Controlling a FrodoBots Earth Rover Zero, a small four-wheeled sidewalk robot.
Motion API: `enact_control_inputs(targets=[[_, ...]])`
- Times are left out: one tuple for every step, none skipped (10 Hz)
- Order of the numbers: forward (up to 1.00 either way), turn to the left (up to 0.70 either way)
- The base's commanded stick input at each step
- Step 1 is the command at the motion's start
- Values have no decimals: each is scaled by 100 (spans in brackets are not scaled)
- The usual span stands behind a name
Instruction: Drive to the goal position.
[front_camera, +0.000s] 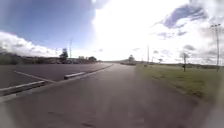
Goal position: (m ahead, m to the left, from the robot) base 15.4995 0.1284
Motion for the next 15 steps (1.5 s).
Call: enact_control_inputs(targets=[[100,-40],[100,-40],[100,-40],[100,-40],[100,-40],[100,-39],[100,-21],[100,-3],[100,0],[100,0],[100,0],[100,0],[100,0],[100,0],[100,0]])
